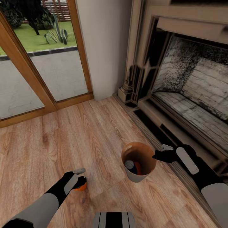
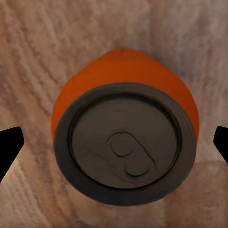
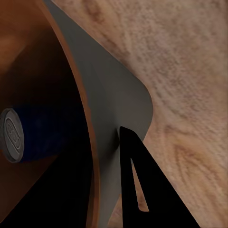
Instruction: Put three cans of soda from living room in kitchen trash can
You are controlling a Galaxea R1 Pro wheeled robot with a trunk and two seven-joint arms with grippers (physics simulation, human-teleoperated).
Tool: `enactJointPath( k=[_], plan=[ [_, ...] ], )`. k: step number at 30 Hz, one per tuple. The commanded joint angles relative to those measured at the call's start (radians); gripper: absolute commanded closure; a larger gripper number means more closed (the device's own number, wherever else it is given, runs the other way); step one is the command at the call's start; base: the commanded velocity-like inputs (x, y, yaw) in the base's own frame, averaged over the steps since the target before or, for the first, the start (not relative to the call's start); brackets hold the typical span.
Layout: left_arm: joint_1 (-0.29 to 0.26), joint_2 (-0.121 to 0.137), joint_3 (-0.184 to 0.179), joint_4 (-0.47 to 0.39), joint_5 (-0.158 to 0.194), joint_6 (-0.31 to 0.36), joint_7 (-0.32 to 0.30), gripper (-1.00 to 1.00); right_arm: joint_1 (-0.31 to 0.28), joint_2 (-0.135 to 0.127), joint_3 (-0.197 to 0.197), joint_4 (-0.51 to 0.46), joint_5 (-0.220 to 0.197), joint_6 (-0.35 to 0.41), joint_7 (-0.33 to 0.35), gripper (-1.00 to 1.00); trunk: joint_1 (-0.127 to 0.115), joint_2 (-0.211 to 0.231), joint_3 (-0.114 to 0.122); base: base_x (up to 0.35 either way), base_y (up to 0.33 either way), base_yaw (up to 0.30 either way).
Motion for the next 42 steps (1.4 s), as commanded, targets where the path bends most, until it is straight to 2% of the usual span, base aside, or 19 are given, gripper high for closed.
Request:
enactJointPath(
  k=[1, 6, 15, 16, 26, 31, 42],
  plan=[
    [0.002, -0.001, 0.0, 0.0, 0.0, -0.009, -0.001, -1.0, 0.0, 0.0, 0.0, 0.0, -0.032, 0.0, 0.003, 1.0, 0.0, 0.0, 0.0, 0.0, 0.0, 0.0],
    [0.005, -0.003, -0.006, 0.0, -0.002, -0.038, -0.036, -1.0, 0.0, 0.0, -0.001, 0.0, -0.031, 0.0, 0.003, 1.0, 0.0, 0.0, 0.0, 0.0, 0.0, 0.0],
    [0.006, 0.004, -0.019, 0.0, -0.002, -0.043, -0.046, -1.0, 0.0, -0.001, -0.003, 0.0, -0.031, 0.0, 0.003, 1.0, 0.0, 0.0, 0.0, 0.0, 0.0, 0.0],
    [0.006, 0.005, -0.019, 0.0, -0.002, -0.043, -0.046, 1.0, 0.0, -0.001, -0.003, 0.0, -0.031, 0.0, 0.003, 1.0, 0.0, 0.0, 0.0, 0.0, 0.0, 0.0],
    [0.01, 0.005, -0.016, -0.006, 0.005, -0.043, -0.048, 1.0, 0.0, 0.0, -0.001, 0.0, -0.031, 0.0, 0.003, 1.0, 0.0, 0.0, 0.0, 0.0, 0.0, 0.0],
    [0.02, -0.002, -0.015, -0.014, 0.001, -0.042, -0.037, 1.0, 0.001, 0.001, 0.001, 0.001, -0.031, 0.0, 0.003, 1.0, -0.002, 0.001, 0.019, 0.0, 0.0, 0.0],
    [0.032, 0.006, -0.007, -0.02, 0.012, -0.044, -0.049, 1.0, 0.001, 0.002, 0.001, 0.001, -0.031, 0.0, 0.002, 1.0, -0.007, 0.004, 0.062, 0.0, 0.0, 0.0]
  ],
)
